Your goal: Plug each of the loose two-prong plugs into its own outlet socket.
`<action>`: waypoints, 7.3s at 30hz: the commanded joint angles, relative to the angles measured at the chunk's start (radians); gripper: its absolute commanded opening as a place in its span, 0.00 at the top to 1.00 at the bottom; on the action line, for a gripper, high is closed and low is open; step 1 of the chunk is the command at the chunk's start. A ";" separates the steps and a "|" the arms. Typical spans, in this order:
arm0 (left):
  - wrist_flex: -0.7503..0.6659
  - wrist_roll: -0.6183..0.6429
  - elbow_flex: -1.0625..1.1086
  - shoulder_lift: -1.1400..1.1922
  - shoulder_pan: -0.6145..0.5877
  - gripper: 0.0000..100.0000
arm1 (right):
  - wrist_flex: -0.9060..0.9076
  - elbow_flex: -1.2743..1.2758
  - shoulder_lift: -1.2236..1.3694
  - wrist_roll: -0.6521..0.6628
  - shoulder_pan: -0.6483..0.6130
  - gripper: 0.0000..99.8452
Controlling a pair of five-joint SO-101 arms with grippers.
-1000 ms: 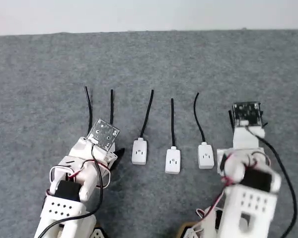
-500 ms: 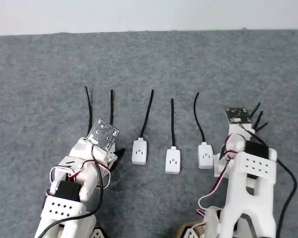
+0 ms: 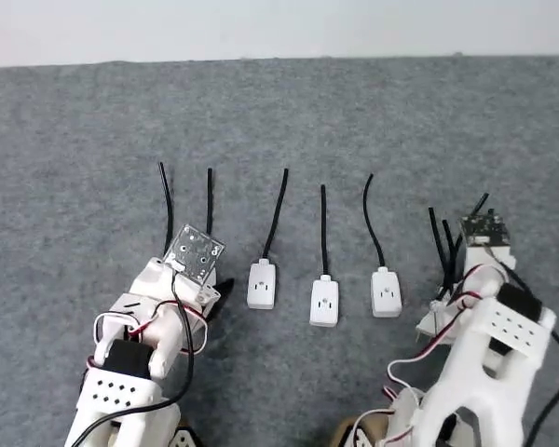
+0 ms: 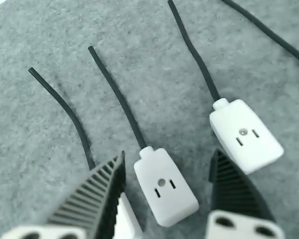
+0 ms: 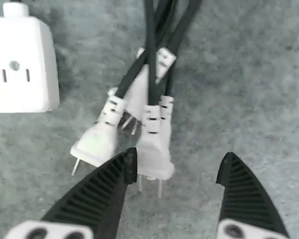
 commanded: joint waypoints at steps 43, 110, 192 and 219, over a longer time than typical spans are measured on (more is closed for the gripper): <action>-0.031 -0.034 0.008 -0.021 0.041 0.73 | 0.193 -0.609 -0.005 -0.187 -0.444 0.99; -0.557 0.370 -0.105 -0.023 0.358 0.73 | -0.357 -0.038 -0.871 -0.446 -1.115 0.99; -0.046 0.341 -0.114 -0.621 0.456 0.73 | -0.377 0.127 -1.152 -0.442 -1.167 0.99; -0.129 0.267 -0.097 -0.568 0.356 0.73 | -0.320 0.110 -1.170 -0.359 -1.256 0.99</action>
